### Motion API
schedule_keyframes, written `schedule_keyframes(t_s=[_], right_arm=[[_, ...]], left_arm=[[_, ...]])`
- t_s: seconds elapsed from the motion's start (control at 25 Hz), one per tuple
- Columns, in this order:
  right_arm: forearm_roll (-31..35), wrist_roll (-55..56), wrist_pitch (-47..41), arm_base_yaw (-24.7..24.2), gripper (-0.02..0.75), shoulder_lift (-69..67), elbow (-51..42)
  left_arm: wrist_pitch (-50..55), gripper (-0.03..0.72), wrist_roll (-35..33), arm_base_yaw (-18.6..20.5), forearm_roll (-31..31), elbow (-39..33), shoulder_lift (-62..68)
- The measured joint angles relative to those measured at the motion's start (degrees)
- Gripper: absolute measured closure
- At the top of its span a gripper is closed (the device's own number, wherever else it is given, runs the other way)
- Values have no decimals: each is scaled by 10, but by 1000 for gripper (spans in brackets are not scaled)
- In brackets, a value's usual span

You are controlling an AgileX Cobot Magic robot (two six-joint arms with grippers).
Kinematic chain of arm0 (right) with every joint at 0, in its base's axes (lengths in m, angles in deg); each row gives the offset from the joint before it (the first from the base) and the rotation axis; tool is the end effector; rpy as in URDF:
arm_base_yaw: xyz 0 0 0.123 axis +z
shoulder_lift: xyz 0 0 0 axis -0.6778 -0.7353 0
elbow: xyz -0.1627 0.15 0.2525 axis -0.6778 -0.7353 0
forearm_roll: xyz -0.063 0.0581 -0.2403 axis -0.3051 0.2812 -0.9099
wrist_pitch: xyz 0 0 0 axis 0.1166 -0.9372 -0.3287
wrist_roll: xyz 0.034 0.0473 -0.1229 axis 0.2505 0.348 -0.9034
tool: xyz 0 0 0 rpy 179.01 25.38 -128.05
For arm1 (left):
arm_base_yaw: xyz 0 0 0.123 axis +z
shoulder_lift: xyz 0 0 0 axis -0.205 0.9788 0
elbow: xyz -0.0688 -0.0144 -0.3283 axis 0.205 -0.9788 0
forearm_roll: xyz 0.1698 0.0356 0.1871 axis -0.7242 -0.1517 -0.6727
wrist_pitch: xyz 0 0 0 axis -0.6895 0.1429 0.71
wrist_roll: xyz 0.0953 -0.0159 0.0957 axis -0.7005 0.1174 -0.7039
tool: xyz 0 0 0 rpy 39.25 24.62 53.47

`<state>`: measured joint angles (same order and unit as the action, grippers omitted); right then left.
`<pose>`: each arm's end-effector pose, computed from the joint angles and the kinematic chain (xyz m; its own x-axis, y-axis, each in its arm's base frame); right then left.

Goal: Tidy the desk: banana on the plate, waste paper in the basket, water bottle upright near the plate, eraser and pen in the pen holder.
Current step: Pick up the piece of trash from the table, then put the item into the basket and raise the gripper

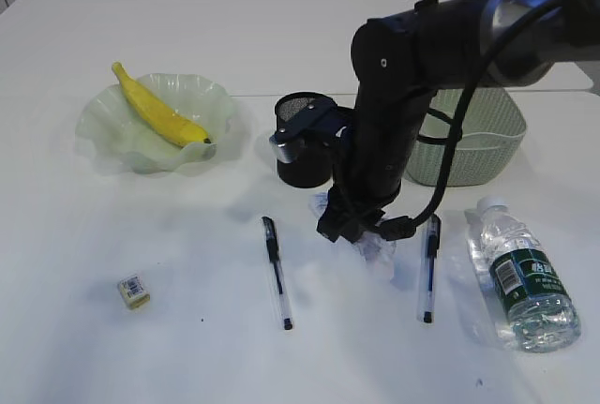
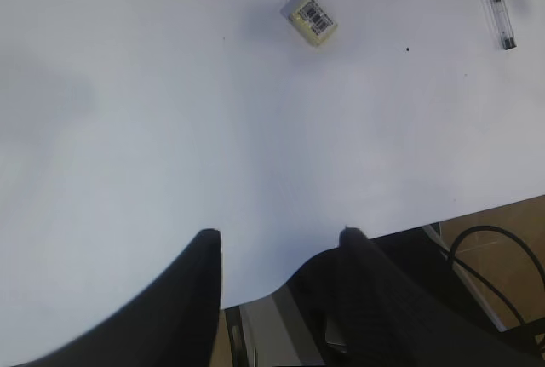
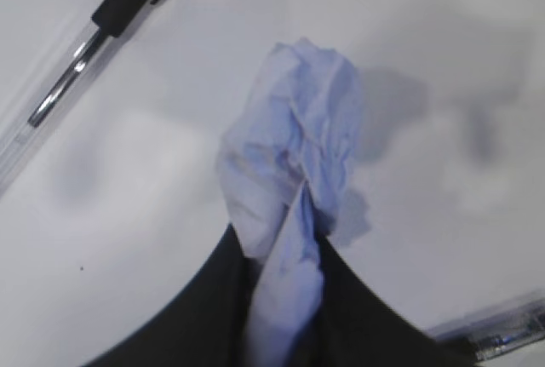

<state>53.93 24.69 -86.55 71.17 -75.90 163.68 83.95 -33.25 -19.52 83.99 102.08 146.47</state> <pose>0.3936 0.2171 0.1700 -0.6193 -0.7694 -0.1564 -0.7742 0.6316 -0.0414 0.1730 -0.0462 0.3217 -0.9447 0.0413 -0.3254 0.1066 0.9769 -0.1854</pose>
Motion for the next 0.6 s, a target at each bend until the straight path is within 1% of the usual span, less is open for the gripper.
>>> schedule_keyframes(t_s=[0.28,0.6], right_arm=[[-2,1,-33,0,620,63,0],[-28,19,-45,-5,620,124,0]], left_arm=[[-3,380,0,0,0,0,0],[-7,380,0,0,0,0,0]])
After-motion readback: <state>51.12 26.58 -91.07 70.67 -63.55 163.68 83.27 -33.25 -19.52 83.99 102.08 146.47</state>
